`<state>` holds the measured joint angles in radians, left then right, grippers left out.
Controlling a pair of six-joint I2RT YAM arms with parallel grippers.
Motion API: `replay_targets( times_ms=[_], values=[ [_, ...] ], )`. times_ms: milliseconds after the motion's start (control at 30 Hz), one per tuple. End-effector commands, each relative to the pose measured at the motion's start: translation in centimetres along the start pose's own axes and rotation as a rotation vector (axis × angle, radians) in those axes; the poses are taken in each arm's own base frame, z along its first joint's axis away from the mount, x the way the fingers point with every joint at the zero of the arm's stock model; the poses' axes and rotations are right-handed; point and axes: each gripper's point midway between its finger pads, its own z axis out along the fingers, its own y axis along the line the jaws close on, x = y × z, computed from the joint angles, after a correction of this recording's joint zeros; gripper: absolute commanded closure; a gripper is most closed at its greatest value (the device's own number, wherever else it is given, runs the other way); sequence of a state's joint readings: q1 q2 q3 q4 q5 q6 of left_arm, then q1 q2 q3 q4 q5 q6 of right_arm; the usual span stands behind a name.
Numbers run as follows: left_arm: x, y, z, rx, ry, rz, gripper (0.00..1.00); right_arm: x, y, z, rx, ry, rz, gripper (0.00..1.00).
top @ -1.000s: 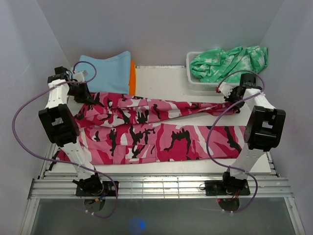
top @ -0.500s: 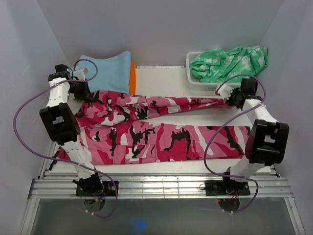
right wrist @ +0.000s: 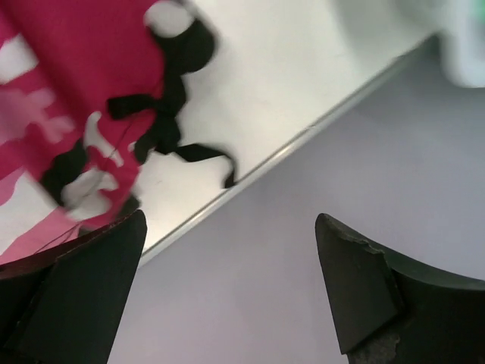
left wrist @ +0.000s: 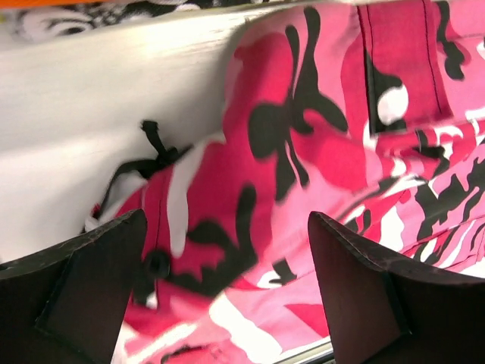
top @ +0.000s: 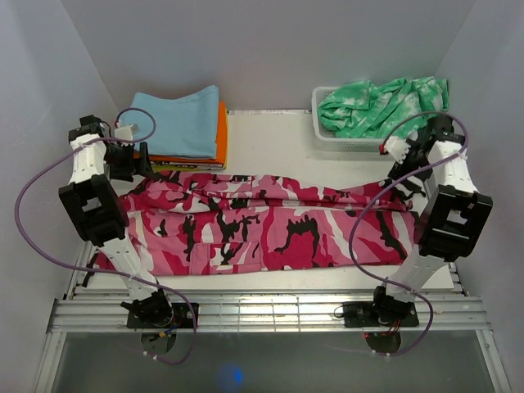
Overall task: Fold and stack the trousers
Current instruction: Flatten the trousers out
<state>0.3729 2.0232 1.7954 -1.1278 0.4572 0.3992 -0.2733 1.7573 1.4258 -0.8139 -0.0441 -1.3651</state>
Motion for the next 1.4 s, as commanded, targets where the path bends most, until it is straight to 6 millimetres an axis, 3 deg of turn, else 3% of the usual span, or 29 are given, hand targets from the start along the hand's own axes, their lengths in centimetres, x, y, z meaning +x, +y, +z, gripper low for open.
replay_targets(
  times_ms=[0, 33, 67, 100, 167, 233, 367, 500, 633, 667, 800, 933, 1033, 1067, 1100, 1133, 1200, 1233, 1333, 1367],
  values=[
    [-2.3, -2.3, -6.3, -0.03, -0.132, 0.102, 0.02, -4.2, 0.5, -4.1, -0.114, -0.137, 0.144, 0.02],
    [-1.4, -2.6, -6.2, -0.02, -0.11, 0.108, 0.02, -5.1, -0.1, -4.8, -0.108, -0.147, 0.179, 0.05],
    [-0.7, -3.0, -6.9, -0.022, -0.107, 0.15, 0.02, -5.4, 0.5, -4.6, -0.132, -0.138, 0.194, 0.16],
    [0.4, -3.4, -7.0, -0.016, -0.077, 0.157, 0.03, -6.0, 1.1, -4.0, -0.148, -0.114, 0.184, 0.19],
    [3.0, -3.8, -6.7, -0.008, -0.019, 0.165, 0.06, -6.1, 3.1, -2.3, -0.192, -0.067, 0.194, 0.26],
    [5.1, -4.1, -6.4, 0.007, 0.034, 0.191, 0.13, -7.0, 3.2, -0.7, -0.163, -0.057, 0.171, 0.31],
    [9.9, -5.2, -5.2, 0.071, 0.146, 0.204, 0.24, -7.7, 5.1, 2.8, -0.21, 0.001, 0.156, 0.46],
    [12.8, -5.0, -4.2, 0.076, 0.211, 0.232, 0.32, -7.6, 5.6, 7.3, -0.232, 0.077, 0.153, 0.54],
    [14.5, -4.1, -3.0, 0.054, 0.259, 0.235, 0.35, -7.3, 1.8, 10.7, -0.095, 0.132, 0.166, 0.65],
    [14.9, -3.7, -2.8, 0.039, 0.277, 0.235, 0.35, -7.1, 1.6, 12.1, -0.094, 0.153, 0.169, 0.69],
    [17.2, -1.8, -1.2, -0.025, 0.353, 0.221, 0.37, -6.5, -1.5, 13.7, 0.003, 0.211, 0.201, 0.7],
    [19.0, -0.6, -0.2, -0.067, 0.41, 0.211, 0.39, -6.7, -4.7, 13.4, 0.125, 0.205, 0.26, 0.69],
    [19.4, -0.1, 0.0, -0.078, 0.437, 0.203, 0.4, -6.9, -6.8, 12.3, 0.237, 0.191, 0.312, 0.59],
    [19.3, 0.1, 0.0, -0.08, 0.438, 0.208, 0.4, -7.2, -6.9, 12.0, 0.238, 0.176, 0.321, 0.54],
    [19.1, 0.1, 0.0, -0.079, 0.436, 0.211, 0.39, -7.7, -6.9, 10.8, 0.235, 0.147, 0.339, 0.35],
    [18.7, 0.1, 0.0, -0.072, 0.423, 0.218, 0.36, -8.0, -6.8, 10.0, 0.227, 0.128, 0.344, 0.27],
    [16.7, -0.9, -0.9, -0.024, 0.373, 0.229, 0.31, -9.5, -5.7, 7.2, 0.155, 0.048, 0.338, 0.21],
    [15.3, -2.4, -1.1, 0.047, 0.306, 0.243, 0.28, -9.4, -4.1, 6.1, 0.092, 0.049, 0.325, 0.21],
    [11.8, -4.2, -3.2, 0.096, 0.198, 0.257, 0.21, -10.1, -0.2, 2.1, -0.017, -0.044, 0.262, 0.2],
    [11.0, -4.9, -3.7, 0.116, 0.162, 0.249, 0.2, -9.9, 2.2, 1.3, -0.095, -0.049, 0.243, 0.21]
  ],
)
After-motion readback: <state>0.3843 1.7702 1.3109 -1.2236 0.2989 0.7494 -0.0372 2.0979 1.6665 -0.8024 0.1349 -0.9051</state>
